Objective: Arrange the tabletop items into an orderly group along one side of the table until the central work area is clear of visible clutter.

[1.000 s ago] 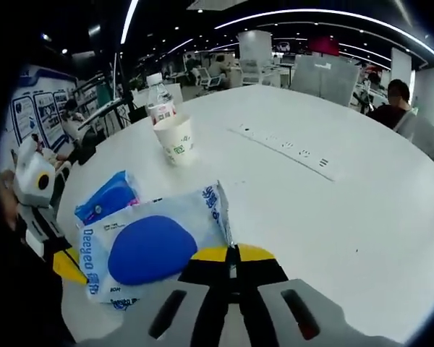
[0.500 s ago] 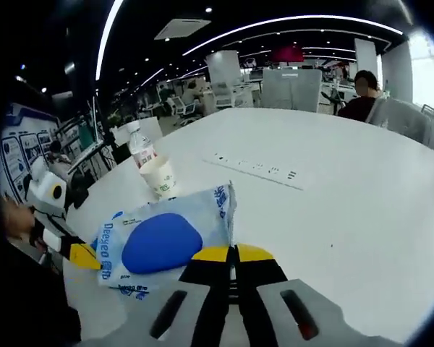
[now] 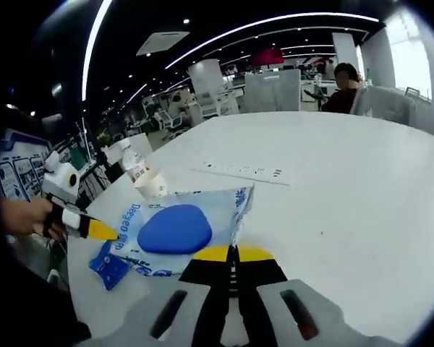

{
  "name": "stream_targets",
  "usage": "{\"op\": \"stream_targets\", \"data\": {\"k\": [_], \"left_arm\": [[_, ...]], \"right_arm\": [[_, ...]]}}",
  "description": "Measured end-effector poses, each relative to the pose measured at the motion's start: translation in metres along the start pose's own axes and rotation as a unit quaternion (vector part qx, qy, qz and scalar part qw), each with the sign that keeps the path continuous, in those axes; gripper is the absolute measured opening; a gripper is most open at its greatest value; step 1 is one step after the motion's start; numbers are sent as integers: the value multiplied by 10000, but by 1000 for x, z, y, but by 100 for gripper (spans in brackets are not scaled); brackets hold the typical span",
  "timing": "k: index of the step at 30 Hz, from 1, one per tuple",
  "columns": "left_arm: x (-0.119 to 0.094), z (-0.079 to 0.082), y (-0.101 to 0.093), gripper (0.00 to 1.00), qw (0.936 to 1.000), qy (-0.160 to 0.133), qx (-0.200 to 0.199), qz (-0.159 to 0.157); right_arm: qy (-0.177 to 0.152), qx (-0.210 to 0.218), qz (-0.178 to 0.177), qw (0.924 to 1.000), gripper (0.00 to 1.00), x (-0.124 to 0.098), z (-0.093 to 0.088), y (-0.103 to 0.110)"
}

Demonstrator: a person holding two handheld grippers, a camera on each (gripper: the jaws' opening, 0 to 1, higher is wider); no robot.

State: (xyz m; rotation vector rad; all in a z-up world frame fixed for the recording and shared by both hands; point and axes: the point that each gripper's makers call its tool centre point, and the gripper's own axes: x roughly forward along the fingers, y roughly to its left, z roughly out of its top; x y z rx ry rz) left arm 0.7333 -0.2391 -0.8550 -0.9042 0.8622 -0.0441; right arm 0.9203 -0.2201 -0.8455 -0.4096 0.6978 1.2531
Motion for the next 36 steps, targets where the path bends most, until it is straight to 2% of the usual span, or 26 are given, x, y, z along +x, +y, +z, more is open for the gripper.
{"op": "stream_targets", "data": {"k": [4,8,10,11,12,13,14,18,22,24,26,29,30,31,32,33,35,36], "left_arm": [[-2,5,-4,0,10000,-15,74,-55],[-4,9,-7,0,9999,-32,143,-80],[-7,18,-7,0,9995,-46,302,-80],[-9,26,-9,0,9995,-54,283,-114],[-10,29,-9,0,9994,-62,308,-123],[-16,54,-8,0,9988,-229,425,-129],[-19,71,-5,0,9983,-317,484,-99],[-20,77,-3,0,9982,-328,501,-91],[-22,96,0,0,9977,-428,522,-73],[-22,108,2,0,9972,-471,588,-30],[-16,139,7,0,9949,-464,883,127],[-15,147,9,0,9946,-454,915,158],[-13,154,11,0,9938,-451,998,201],[-7,172,17,0,9911,-446,1223,297],[-6,174,18,0,9906,-439,1257,326],[-1,181,22,0,9878,-370,1453,424],[8,202,33,0,9866,-305,1458,668],[10,204,36,0,9863,-288,1452,730]], "right_arm": [[-50,77,-117,9999,0,-8,0,-6],[-86,60,-180,9998,0,-7,0,-11],[-300,283,-328,9986,0,-21,9,-17],[-621,607,-361,9956,0,-28,21,-20],[-640,793,-409,9940,0,-33,22,-24],[-784,906,-527,9914,0,-47,22,-26],[-807,962,-589,9903,0,-49,22,-30],[-814,1026,-606,9895,0,-51,21,-32],[-890,1220,-672,9862,0,-56,17,-36],[-943,1335,-693,9841,0,-58,17,-39],[-1065,1550,-768,9792,0,-63,15,-39],[-1104,1625,-768,9775,0,-64,14,-39],[-1122,1659,-769,9767,0,-66,13,-37],[-1168,1722,-746,9753,0,-64,13,-35],[-1182,1741,-741,9748,0,-64,14,-34],[-1203,1783,-763,9736,0,-64,14,-32],[-1101,1847,-708,9740,0,-50,11,-29],[-1063,1870,-693,9741,0,-46,10,-30]]}}
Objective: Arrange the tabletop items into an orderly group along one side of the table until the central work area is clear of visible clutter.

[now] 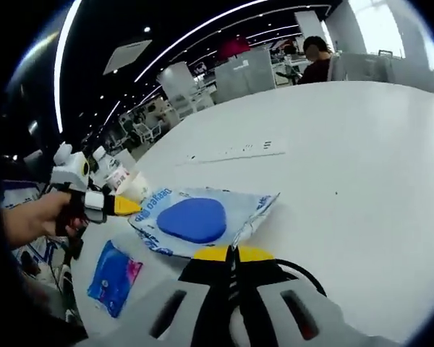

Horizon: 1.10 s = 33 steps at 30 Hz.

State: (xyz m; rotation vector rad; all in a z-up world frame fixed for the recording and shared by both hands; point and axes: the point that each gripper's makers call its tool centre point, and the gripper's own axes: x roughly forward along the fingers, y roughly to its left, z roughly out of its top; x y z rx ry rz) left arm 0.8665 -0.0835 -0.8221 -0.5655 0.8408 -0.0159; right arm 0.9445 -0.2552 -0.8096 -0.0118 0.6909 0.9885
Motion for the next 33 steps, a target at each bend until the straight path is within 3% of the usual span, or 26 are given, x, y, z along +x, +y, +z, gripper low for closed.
{"op": "stream_targets", "data": {"k": [2,4,5,6,8,18,24,27,29,31,33], "left_arm": [[6,4,6,0,9998,0,-57,190],[7,4,7,0,9989,-135,-360,272],[9,8,8,0,9985,-228,-412,269],[10,12,5,0,9972,-351,-651,128],[10,13,3,0,9974,-373,-609,49],[5,11,-10,0,9987,-427,258,-50],[-5,7,-11,5,9974,-492,525,-86],[-14,0,-18,10,9961,-516,699,-132],[-16,4,-13,14,9930,-619,996,-132],[-27,-1,-22,17,9894,-661,1291,-107],[-32,0,-21,20,9856,-772,1503,-59]], "right_arm": [[59,114,-46,9999,0,9,-6,-1],[109,582,-305,9978,0,13,-17,-2],[-4,1160,-587,9915,0,15,-21,-10],[-103,1298,-772,9885,0,16,-21,-18],[-165,1299,-998,9863,0,17,-20,-20],[-118,1082,-1270,9859,0,20,-24,-13],[23,978,-1119,9889,0,28,-25,-4],[150,729,-1109,9910,0,31,-27,-2],[225,641,-989,9928,0,33,-31,4],[412,120,-1000,9941,1,32,-35,6],[318,-137,-991,9945,10,33,-31,4]]}}
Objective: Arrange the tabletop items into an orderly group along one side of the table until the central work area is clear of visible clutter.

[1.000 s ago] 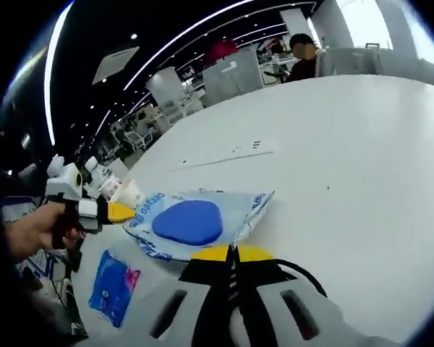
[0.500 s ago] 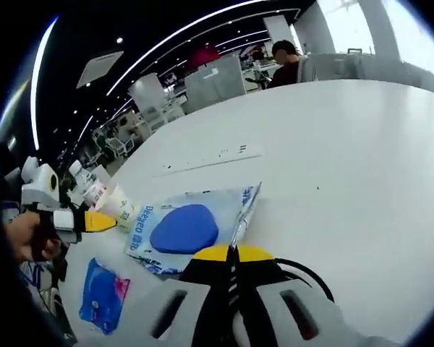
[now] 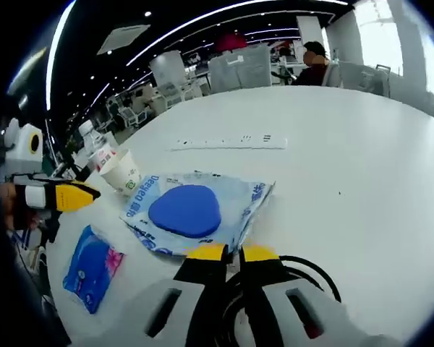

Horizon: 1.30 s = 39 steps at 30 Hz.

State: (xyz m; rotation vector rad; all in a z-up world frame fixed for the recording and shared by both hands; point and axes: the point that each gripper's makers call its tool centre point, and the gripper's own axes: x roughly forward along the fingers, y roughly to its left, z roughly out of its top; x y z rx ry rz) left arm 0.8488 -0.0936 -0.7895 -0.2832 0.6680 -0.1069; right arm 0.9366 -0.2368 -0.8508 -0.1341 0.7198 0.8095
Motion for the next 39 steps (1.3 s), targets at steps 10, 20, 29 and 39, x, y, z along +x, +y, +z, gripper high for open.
{"op": "stream_targets", "data": {"k": [10,20,29,39], "left_arm": [[-25,-10,-2,40,9983,-197,516,163],[-42,-22,-12,49,9980,-212,537,238],[-54,-41,-24,58,9978,-123,635,161],[-74,-57,-29,70,9975,-129,677,122]], "right_arm": [[-82,-218,175,9996,36,-16,1,1],[-121,-468,107,9988,48,-45,-2,-6],[86,-633,86,9979,51,-66,-24,-11],[326,-1094,335,9929,51,-67,-43,6]]}}
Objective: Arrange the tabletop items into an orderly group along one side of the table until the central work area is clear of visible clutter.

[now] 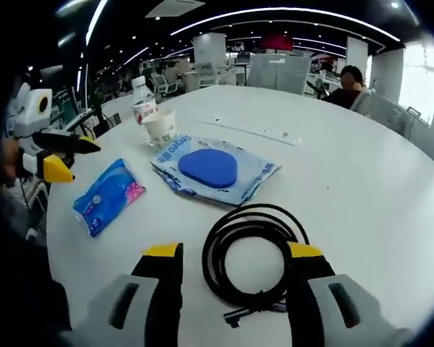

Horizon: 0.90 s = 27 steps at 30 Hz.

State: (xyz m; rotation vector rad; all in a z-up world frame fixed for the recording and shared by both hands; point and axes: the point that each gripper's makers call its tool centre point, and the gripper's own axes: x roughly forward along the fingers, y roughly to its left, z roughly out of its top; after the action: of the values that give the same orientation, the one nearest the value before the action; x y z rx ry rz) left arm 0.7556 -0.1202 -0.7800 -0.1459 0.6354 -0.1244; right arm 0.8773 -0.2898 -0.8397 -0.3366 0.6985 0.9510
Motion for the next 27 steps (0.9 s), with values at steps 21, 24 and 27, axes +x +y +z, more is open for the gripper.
{"op": "stream_targets", "data": {"k": [21,24,27], "left_arm": [[-42,-8,22,94,9982,-20,587,119],[-48,-7,27,97,9983,-102,556,133],[-52,0,25,96,9992,-373,156,51]], "right_arm": [[728,-460,704,9938,24,27,-27,19],[647,-449,654,9947,23,30,-26,16],[722,-410,660,9944,19,27,-28,19]]}}
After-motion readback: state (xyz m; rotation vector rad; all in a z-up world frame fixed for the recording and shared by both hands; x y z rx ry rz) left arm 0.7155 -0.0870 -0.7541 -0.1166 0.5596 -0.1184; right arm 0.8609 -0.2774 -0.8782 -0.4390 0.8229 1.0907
